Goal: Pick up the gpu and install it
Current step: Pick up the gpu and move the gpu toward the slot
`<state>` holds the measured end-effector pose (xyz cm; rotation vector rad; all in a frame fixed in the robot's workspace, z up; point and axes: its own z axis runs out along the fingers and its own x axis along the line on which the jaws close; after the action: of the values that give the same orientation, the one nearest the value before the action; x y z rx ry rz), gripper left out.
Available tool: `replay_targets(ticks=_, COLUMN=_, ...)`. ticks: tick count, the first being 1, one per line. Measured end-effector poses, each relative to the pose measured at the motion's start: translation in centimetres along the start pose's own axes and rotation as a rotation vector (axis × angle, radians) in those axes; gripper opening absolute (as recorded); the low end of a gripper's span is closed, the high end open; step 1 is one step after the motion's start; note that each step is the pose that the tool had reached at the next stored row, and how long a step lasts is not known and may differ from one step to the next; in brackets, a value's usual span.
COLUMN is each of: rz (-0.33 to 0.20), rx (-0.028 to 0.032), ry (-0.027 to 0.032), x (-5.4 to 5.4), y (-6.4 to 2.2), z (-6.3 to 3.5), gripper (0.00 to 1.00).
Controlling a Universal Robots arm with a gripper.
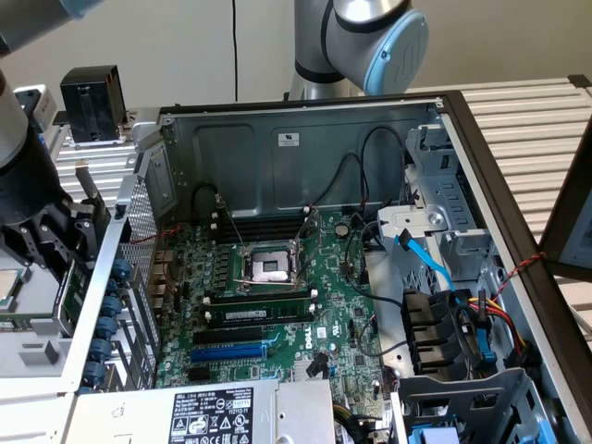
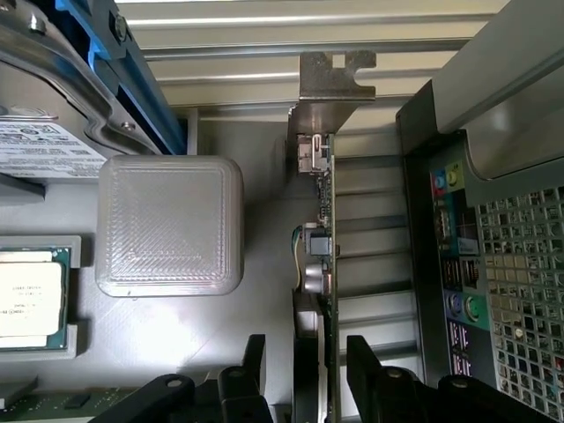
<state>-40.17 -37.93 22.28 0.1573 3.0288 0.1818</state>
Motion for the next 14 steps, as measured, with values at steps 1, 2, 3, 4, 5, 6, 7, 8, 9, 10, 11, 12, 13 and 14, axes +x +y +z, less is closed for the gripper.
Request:
replay_targets(ticks=1, rz=0.000, rx=0.0002, ry=-0.0001, x=0.00, y=0.00, z=0.01, gripper=0.42)
replay_targets(ticks=2, rz=0.000, rx=0.0007, ry=-0.0001, x=0.00, y=0.00, z=0.01, gripper=0.42)
replay_targets(ticks=3, rz=0.000, rx=0.0012, ry=-0.0004, x=-0.01, y=0.00, z=0.03, gripper=0.42)
replay_targets(ticks=4, rz=0.000, rx=0.0019, ry=-0.0003, x=-0.01, y=0.00, z=0.03, gripper=0.35)
replay_targets(ticks=5, rz=0.000, rx=0.0024, ry=-0.0004, x=-0.01, y=0.00, z=0.04, gripper=0.35)
replay_targets(ticks=6, rz=0.000, rx=0.0028, ry=-0.0003, x=-0.01, y=-0.01, z=0.04, gripper=0.35)
replay_targets(ticks=7, rz=0.000, rx=0.0032, ry=-0.0004, x=-0.01, y=0.00, z=0.04, gripper=0.35)
replay_targets(ticks=8, rz=0.000, rx=0.0034, ry=-0.0005, x=-0.02, y=0.00, z=0.05, gripper=0.35)
replay_targets(ticks=9, rz=0.000, rx=0.0035, ry=-0.0007, x=-0.03, y=0.00, z=0.06, gripper=0.35)
replay_targets(ticks=10, rz=0.000, rx=0.0037, ry=-0.0006, x=-0.03, y=0.00, z=0.06, gripper=0.35)
replay_targets(ticks=11, rz=0.000, rx=0.0039, ry=-0.0005, x=-0.03, y=0.00, z=0.06, gripper=0.35)
replay_targets(ticks=12, rz=0.000, rx=0.0041, ry=-0.0005, x=-0.05, y=0.00, z=0.05, gripper=0.35)
replay_targets(ticks=13, rz=0.000, rx=0.0045, ry=-0.0006, x=-0.06, y=0.00, z=0.07, gripper=0.35)
replay_targets(ticks=14, rz=0.000, rx=0.0051, ry=-0.0006, x=-0.06, y=0.00, z=0.10, gripper=0.35)
